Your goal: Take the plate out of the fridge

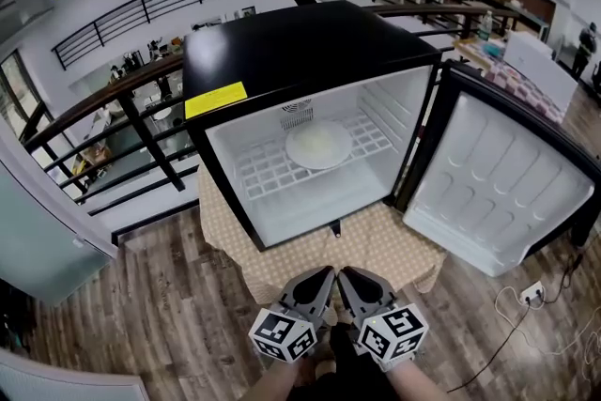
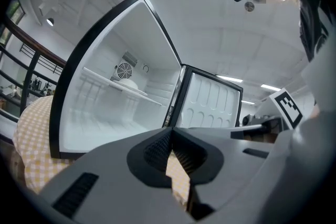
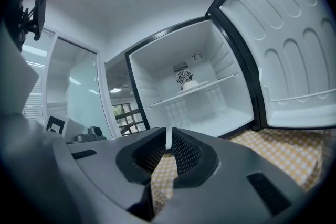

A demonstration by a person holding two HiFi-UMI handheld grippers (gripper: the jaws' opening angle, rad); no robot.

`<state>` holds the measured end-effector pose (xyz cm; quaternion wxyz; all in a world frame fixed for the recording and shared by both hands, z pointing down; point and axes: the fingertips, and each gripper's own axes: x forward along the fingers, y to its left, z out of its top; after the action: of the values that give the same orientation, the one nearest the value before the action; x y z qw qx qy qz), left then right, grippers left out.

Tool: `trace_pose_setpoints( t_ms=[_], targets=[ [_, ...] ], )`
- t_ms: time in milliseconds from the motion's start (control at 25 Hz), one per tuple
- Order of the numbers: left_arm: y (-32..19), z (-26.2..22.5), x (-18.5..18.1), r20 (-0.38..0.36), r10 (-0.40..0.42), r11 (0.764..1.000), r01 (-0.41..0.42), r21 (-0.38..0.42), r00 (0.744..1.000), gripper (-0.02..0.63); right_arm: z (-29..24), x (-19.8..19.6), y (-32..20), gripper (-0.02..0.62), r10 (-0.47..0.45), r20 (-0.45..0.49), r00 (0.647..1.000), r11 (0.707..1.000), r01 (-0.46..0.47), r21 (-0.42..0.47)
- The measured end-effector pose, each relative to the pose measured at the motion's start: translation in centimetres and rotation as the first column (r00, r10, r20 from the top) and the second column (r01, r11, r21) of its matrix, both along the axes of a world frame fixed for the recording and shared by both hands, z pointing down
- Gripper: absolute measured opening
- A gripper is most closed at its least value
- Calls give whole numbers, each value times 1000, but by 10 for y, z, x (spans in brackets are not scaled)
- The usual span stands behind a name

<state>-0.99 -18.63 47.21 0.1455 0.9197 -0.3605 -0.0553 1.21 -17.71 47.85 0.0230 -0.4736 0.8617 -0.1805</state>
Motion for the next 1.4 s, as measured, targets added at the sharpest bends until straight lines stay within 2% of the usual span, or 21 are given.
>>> trace_pose_setpoints(
  t_ms=[360, 1000, 1400],
  targets=[
    [-43, -7, -4, 16, -21, 1000, 21, 17, 1000, 9, -9, -4, -48, 50, -28, 13, 1000, 1000, 28, 13],
    [-107, -11, -6, -7, -78, 997, 78, 26, 997, 8, -11, -5, -113, 50, -67, 10, 998, 998, 67, 12],
    [-128, -15, -1, -2, -95, 994, 95, 48, 995, 8, -17, 1, -142, 49, -38, 30, 999, 999, 38, -4]
  ],
)
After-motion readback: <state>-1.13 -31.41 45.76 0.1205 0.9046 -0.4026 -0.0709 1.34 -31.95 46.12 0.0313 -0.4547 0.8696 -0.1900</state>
